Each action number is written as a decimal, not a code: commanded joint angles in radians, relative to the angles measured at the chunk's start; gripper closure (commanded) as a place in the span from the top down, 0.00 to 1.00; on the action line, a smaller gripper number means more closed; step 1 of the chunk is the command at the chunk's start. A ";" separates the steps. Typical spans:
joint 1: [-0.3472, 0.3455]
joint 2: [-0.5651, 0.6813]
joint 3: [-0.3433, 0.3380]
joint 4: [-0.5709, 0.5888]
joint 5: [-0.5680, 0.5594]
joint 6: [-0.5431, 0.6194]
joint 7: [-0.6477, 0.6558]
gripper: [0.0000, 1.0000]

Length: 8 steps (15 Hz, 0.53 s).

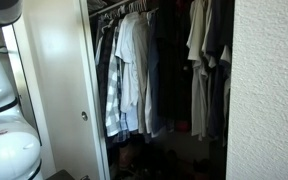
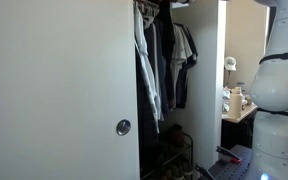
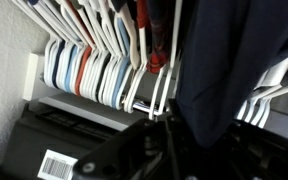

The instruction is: Take the hanger with the black shirt and hang it more to the right

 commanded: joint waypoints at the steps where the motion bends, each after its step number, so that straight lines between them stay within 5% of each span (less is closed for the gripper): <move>1: -0.031 0.004 0.017 -0.002 0.003 0.032 0.015 0.03; 8: -0.024 -0.075 0.007 -0.121 -0.033 0.027 0.028 0.03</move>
